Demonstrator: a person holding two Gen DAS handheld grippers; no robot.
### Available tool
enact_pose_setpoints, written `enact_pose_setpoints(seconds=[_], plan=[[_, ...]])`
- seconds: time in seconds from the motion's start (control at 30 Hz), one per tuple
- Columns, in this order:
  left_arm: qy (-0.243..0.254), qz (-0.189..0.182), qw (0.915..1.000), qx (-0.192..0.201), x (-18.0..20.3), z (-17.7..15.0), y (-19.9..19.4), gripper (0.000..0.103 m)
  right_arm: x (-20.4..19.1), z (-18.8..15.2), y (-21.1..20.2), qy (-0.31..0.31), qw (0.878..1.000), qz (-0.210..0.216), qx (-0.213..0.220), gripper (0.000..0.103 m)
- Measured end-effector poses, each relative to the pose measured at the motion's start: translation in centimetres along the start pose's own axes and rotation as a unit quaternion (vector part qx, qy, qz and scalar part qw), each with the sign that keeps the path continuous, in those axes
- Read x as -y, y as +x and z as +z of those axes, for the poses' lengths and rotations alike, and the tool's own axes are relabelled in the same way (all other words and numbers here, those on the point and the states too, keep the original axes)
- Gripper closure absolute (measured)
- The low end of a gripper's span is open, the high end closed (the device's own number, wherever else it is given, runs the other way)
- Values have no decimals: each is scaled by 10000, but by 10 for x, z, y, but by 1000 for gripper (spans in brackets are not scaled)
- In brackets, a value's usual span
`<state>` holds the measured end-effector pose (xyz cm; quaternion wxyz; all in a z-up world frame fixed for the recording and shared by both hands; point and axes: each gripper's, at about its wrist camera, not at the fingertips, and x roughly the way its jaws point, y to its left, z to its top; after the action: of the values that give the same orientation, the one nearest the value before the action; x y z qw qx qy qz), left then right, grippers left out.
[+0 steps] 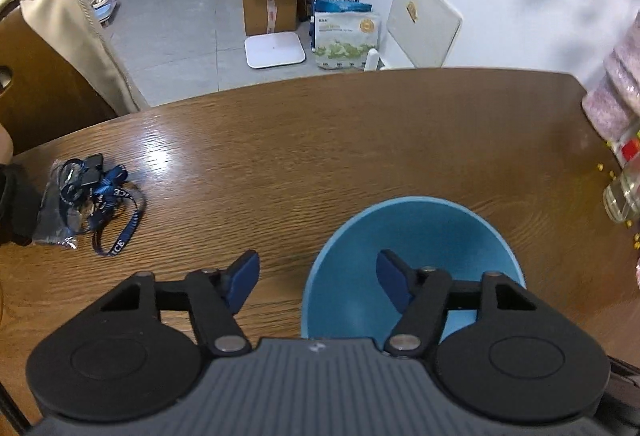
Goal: Organize plates and bowls
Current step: 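Lower both open tools around the rim of the single blue bowl, then close both tools on the rim of the blue bowl, then lift and carry the blue bowl with both tools toward the nested bowls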
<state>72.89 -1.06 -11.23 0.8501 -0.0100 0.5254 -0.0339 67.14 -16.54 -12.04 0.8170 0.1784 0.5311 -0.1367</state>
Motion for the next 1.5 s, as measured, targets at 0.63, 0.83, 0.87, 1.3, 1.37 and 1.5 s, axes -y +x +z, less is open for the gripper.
enact_pose_setpoints(seconds=[0.63,0.83,0.87,1.3,1.37,1.5], plan=[[0,-130,9999,-38,2,1,15,86,5,-2,27,178,9997,135,-124,96],[-23,-146,9999,-21,1,1,16,86,7,-3,28,154,9997,178,-59,97],[-27,-150,9999,-20,1,1,16,86,7,-4,28,155,9997,185,-55,97],[-134,-284,9995,68,-12,-3,9,88,4,-10,22,76,9996,260,96,97],[-135,-301,9994,96,-12,-3,7,88,4,-10,20,83,9995,271,114,97],[-138,-331,9993,145,-13,-3,1,88,5,-10,16,91,9994,291,163,97]])
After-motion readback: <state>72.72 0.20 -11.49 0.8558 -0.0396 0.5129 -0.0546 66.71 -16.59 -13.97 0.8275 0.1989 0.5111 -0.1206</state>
